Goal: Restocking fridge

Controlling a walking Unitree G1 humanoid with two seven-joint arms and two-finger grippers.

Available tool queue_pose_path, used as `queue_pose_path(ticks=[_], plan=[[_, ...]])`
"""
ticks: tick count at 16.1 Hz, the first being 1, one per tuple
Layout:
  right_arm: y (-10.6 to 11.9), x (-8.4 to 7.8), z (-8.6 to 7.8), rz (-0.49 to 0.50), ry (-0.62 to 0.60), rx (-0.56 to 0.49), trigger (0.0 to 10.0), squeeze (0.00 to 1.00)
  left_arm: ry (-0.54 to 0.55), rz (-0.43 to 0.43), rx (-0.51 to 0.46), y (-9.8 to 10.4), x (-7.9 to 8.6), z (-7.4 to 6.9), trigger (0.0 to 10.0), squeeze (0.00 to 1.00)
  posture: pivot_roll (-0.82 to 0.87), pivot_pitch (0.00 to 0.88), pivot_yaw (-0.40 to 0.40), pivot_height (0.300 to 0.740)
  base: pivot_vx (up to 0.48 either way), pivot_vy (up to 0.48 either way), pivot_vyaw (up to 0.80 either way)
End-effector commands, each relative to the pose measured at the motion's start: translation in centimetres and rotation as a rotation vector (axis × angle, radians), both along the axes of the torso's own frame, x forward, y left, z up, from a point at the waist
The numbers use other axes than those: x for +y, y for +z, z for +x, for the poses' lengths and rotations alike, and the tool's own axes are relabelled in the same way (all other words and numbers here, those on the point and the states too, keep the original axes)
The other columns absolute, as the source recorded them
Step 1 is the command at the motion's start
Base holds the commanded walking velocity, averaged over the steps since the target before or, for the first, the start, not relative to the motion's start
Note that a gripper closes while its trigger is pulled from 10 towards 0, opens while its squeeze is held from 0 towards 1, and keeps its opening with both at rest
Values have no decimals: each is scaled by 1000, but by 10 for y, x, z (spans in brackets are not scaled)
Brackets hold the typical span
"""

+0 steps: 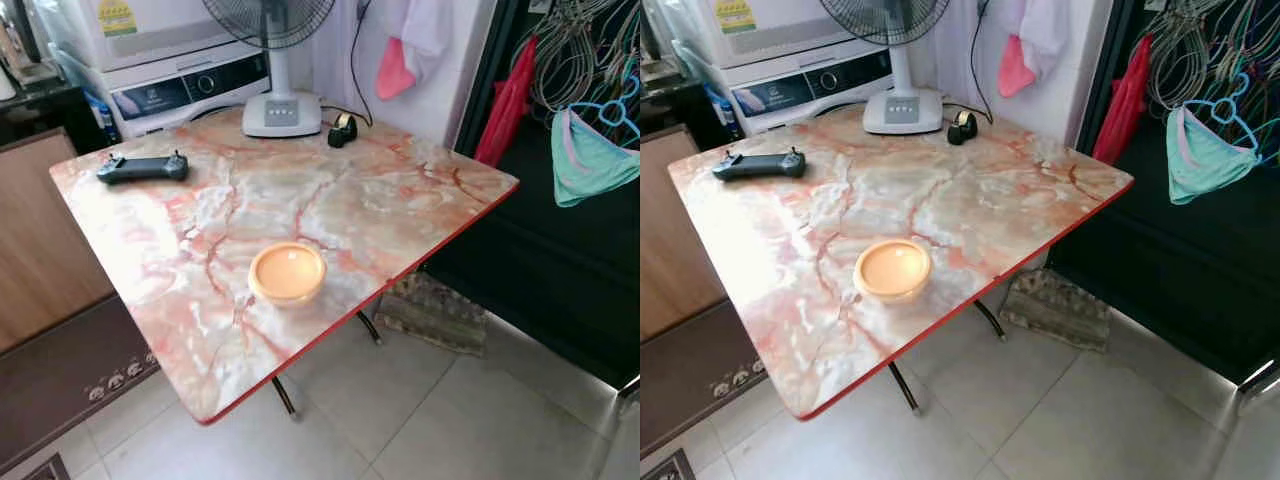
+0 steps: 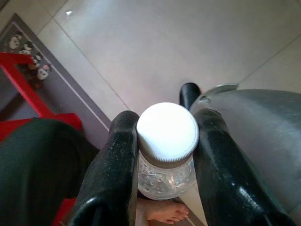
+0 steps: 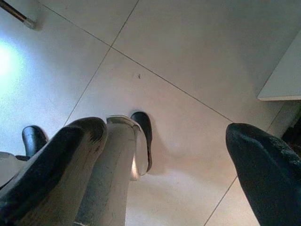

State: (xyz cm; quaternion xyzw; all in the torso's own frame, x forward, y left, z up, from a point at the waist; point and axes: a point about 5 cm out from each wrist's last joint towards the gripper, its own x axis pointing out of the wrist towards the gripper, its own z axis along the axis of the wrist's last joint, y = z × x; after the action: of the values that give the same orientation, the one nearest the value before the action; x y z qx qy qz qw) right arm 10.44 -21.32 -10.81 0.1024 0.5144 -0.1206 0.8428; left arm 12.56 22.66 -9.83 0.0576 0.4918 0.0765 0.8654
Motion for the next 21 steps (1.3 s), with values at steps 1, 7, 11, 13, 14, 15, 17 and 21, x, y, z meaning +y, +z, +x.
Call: queue_pose_path(ticks=[1, 7, 11, 13, 14, 15, 17, 21], plan=[[0, -3, -3, -3, -10, 5, 10000, 0, 4, 14, 19, -1, 2, -4, 10000, 0, 1, 0, -2, 740, -255, 0, 0], [0, -3, -4, -7, 0, 10, 10000, 0, 3, 16, 19, 0, 6, -5, 10000, 0, 6, 0, -5, 740, -259, 0, 0], [-1, -2, -5, -7, 5, 11, 10000, 0, -15, 27, 23, 0, 7, -5, 10000, 0, 5, 0, -2, 740, -195, 0, 0], [-1, -2, -5, -5, 6, 10, 10000, 0, -26, 32, 28, 0, 8, -5, 10000, 0, 4, 0, -1, 740, 0, 0, 0], [-1, -2, -5, -2, 1, 8, 10000, 0, -27, 32, 29, 0, 8, -5, 10000, 0, 4, 0, -1, 740, 0, 0, 0], [-1, -2, -5, 0, -4, 7, 10000, 0, -20, 30, 26, 0, 8, -4, 10000, 0, 5, 0, -2, 740, 0, 0, 0], [-1, -2, -5, -1, 0, 11, 10000, 0, -17, 28, 25, 0, 9, -4, 10000, 0, 10, 0, -3, 740, 0, 0, 0], [-1, -1, -4, 8, 12, 15, 10000, 0, -20, 25, 28, 0, 8, -4, 10000, 0, 11, 0, -3, 740, 0, 0, -775]])
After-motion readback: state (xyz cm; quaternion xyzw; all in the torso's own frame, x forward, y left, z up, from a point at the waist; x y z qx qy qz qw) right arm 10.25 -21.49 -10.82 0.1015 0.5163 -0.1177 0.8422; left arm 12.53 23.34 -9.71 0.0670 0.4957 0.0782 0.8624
